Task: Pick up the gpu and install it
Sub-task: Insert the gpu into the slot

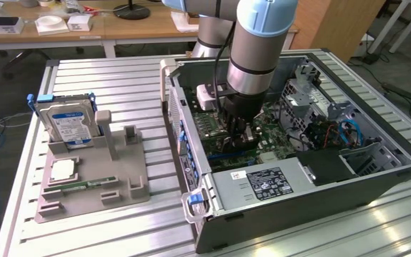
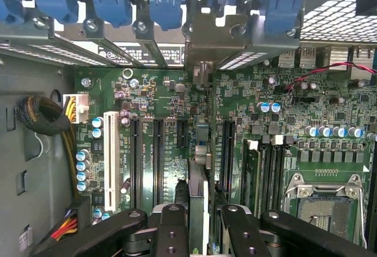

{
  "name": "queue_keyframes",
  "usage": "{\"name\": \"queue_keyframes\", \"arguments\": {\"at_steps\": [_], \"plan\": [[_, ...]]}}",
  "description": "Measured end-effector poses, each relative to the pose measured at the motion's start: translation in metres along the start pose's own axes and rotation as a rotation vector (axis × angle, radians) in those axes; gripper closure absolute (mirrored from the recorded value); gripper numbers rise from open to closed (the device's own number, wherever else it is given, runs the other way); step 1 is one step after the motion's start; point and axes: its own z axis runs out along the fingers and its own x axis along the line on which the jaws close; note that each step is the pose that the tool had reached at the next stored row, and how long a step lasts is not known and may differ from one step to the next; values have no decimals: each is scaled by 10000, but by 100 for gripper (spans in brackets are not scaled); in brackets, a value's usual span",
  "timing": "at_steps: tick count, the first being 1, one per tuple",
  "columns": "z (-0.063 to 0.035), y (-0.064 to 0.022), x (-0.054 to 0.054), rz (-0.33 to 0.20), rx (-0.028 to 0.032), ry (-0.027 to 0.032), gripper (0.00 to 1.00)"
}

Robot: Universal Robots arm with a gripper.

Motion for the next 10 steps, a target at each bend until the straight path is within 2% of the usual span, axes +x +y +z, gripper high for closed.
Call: {"name": "queue_keyframes", "arguments": {"at_steps": [10], "plan": [[10, 1, 0, 0, 0, 0, 74]]}}
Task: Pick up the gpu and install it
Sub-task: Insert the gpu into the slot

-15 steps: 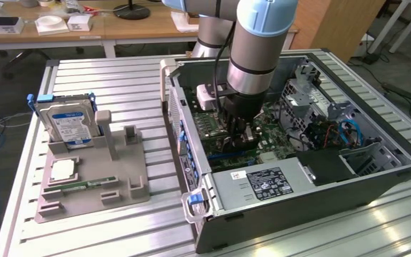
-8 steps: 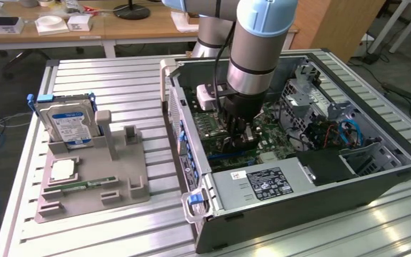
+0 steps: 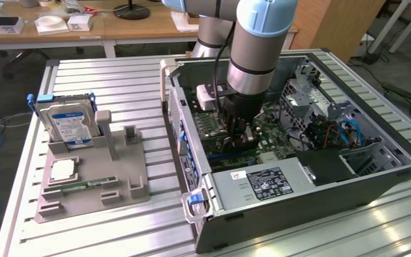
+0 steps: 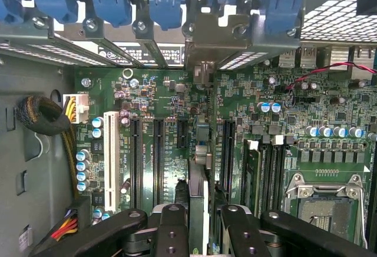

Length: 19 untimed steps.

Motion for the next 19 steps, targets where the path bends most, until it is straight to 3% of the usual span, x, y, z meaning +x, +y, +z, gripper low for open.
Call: {"name": "queue_keyframes", "arguments": {"at_steps": [19], "plan": [[1, 12, 0, 1, 0, -12, 74]]}}
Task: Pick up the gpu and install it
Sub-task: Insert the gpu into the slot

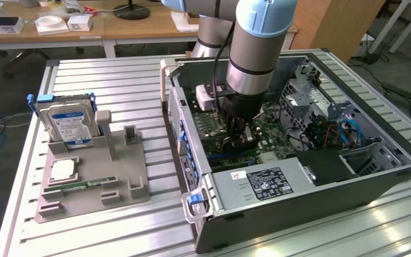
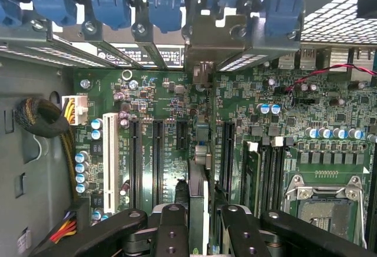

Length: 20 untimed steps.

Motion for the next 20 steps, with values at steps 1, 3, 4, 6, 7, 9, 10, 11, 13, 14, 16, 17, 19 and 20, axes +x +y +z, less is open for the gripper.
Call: {"name": "queue_keyframes", "arguments": {"at_steps": [1, 3, 4, 6, 7, 9, 10, 11, 13, 14, 16, 17, 19, 20], "plan": [[0, 0, 0, 0, 0, 1, 74], [0, 1, 0, 0, -1, 2, 74], [0, 0, 0, 0, -1, 2, 74], [1, 0, 0, 0, 0, 1, 74], [1, 0, 0, 0, 0, 1, 74], [2, 0, 0, 0, 0, 1, 74], [5, 0, -3, 1, 2, -1, 74], [8, 1, -7, 2, 2, -1, 74], [11, 2, -9, -1, 0, 0, 74], [11, 2, -9, -1, 0, 1, 74], [11, 2, -9, -1, 0, 1, 74], [11, 2, -10, 0, 0, 1, 74], [20, 13, -10, 3, 2, -1, 74], [26, 15, -10, 1, 3, -1, 74]]}}
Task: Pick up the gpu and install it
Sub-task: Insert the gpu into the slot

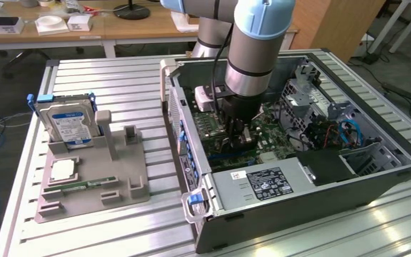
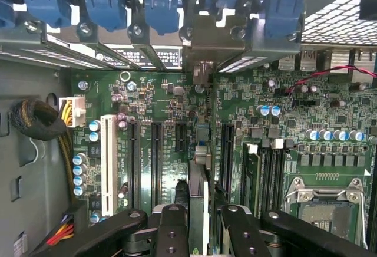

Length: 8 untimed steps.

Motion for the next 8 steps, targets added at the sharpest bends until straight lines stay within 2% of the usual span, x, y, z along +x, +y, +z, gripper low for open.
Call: {"name": "queue_keyframes", "arguments": {"at_steps": [8], "plan": [[3, 3, -9, 2, -1, 3, 74]]}}
